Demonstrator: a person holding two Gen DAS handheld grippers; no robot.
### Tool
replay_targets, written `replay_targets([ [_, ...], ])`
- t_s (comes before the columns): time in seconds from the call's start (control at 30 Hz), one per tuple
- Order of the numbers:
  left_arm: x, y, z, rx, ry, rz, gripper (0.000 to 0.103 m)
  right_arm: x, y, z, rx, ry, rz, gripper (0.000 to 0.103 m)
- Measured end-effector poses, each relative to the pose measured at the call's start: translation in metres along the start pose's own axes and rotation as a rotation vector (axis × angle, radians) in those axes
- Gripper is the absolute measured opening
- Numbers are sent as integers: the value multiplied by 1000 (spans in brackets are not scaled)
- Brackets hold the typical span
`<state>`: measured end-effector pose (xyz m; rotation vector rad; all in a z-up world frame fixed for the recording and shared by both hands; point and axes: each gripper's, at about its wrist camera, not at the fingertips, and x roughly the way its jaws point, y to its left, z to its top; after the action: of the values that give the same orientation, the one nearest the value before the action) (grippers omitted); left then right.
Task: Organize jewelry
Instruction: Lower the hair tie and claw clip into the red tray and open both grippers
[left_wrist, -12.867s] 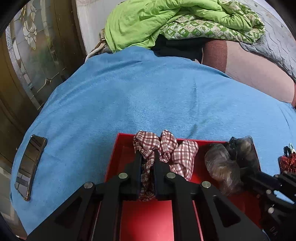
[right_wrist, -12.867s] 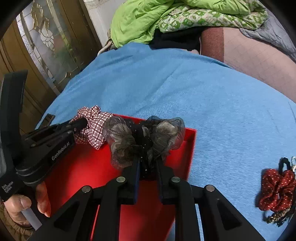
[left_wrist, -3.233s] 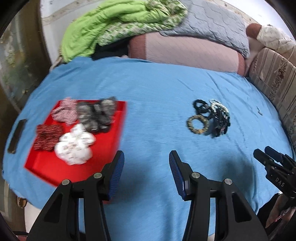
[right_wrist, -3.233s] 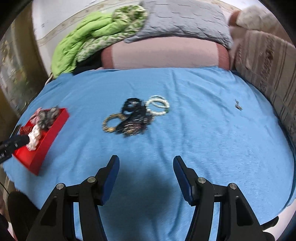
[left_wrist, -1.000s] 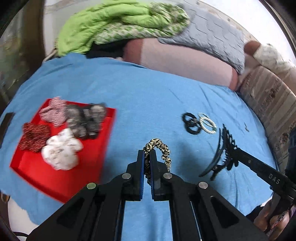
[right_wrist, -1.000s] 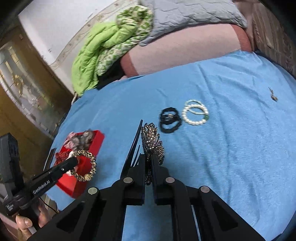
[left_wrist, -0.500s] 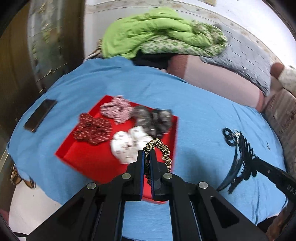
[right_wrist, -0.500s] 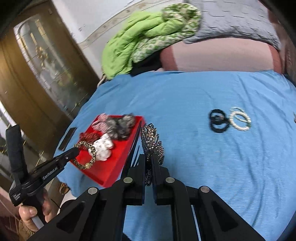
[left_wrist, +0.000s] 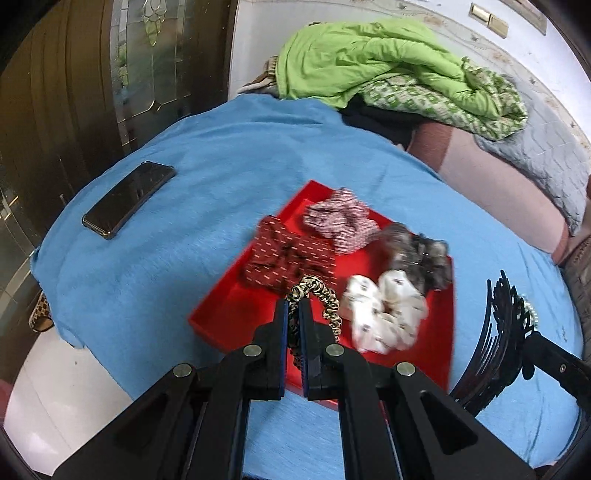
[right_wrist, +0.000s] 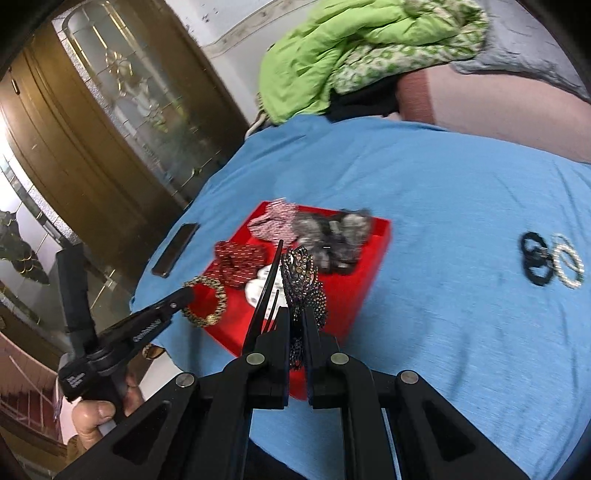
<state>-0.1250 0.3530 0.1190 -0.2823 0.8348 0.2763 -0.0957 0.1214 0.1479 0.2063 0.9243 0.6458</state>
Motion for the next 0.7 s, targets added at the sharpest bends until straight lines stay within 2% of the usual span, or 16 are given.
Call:
replay_targets([
  [0.37,37,22,15,19,35,16,5,84,38,12,-18,104,63,7],
  [0.7,54,34,21,15,50,3,5,128,43,4,-9,179,63,7],
])
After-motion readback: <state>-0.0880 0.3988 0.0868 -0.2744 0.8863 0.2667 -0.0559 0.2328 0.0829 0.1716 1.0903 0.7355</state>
